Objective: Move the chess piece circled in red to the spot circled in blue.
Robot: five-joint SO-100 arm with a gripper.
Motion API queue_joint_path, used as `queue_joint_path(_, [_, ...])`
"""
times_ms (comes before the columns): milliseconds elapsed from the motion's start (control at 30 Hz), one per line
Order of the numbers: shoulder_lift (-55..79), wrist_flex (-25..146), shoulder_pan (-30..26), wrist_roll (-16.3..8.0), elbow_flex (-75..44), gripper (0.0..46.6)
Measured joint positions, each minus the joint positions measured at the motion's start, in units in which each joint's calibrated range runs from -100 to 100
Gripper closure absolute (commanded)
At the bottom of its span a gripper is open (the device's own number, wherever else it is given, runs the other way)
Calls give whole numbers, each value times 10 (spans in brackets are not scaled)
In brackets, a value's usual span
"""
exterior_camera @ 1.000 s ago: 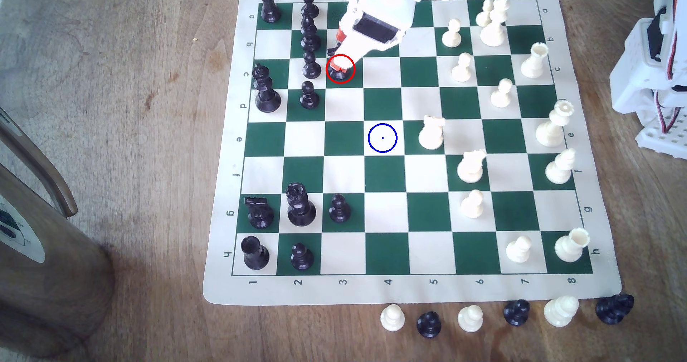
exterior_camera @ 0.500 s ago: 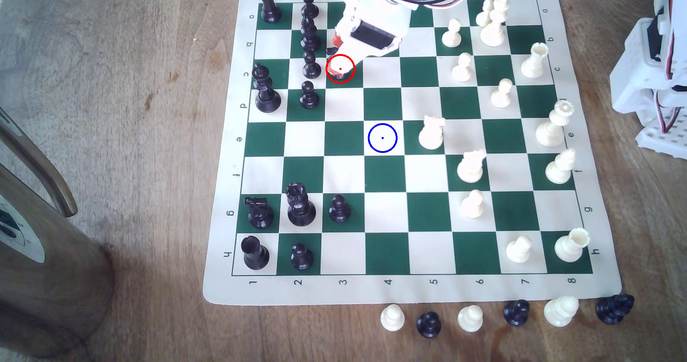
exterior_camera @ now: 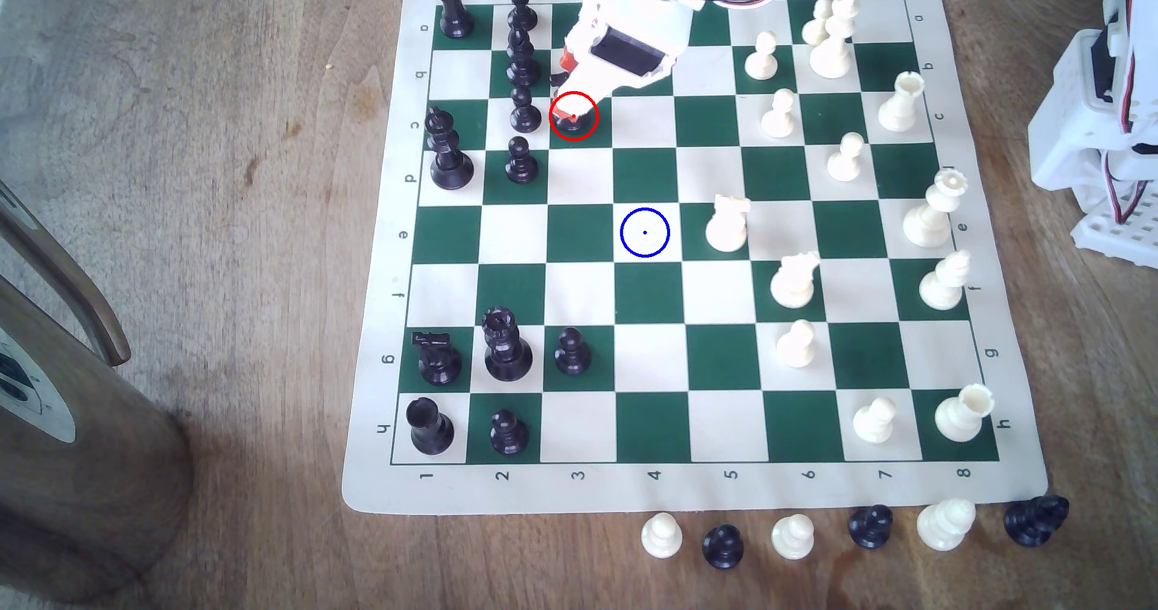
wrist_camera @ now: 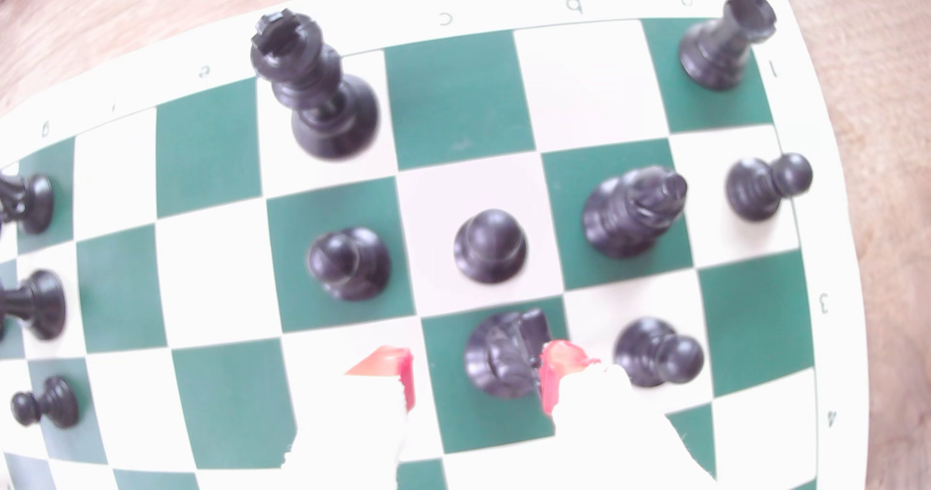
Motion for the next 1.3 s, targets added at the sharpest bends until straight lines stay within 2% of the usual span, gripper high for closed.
queue_joint_path(367, [-40, 12, -18, 0, 2, 331])
queue_joint_path(867, [-34, -2, 13, 3, 3, 334])
queue_joint_path(1300, [-3, -70, 13, 4, 69, 338])
